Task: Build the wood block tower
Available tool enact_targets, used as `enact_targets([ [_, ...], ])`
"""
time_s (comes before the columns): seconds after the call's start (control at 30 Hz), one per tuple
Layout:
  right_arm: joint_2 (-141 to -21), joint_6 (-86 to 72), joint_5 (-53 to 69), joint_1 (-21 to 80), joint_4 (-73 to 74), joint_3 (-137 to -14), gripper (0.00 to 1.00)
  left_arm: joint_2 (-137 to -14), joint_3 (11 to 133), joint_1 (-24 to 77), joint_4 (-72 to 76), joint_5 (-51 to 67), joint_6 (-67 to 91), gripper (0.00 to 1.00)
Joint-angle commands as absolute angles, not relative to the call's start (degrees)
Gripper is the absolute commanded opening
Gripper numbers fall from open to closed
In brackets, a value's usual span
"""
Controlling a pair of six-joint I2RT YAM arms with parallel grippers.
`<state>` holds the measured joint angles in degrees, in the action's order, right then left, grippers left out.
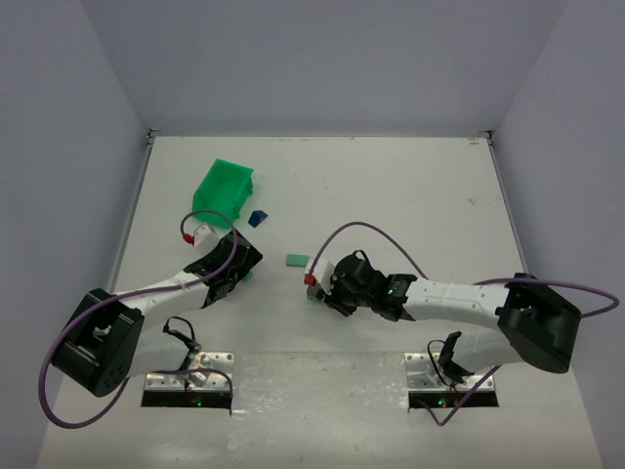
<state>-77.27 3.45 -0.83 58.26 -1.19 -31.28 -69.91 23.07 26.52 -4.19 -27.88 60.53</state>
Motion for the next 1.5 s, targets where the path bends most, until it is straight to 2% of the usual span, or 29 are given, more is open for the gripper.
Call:
enact_targets([
  [0.0,-78.28,5.24,-0.26,58.45,-3.86,-34.43,0.34,-68.83,23.91,26.54,-3.68,-28.65,61.08,1.0],
  [0.87,-81.39,5.25,2.31,56.03,-3.85,-36.56,0.36,-68.47,24.3,26.54,-4.08,-29.02,60.05,1.0],
  [1.47,-82.1,3.86,4.05,54.77,-4.22,-36.39,0.41,-68.47,24.7,26.55,-4.39,-28.99,59.67,1.0],
])
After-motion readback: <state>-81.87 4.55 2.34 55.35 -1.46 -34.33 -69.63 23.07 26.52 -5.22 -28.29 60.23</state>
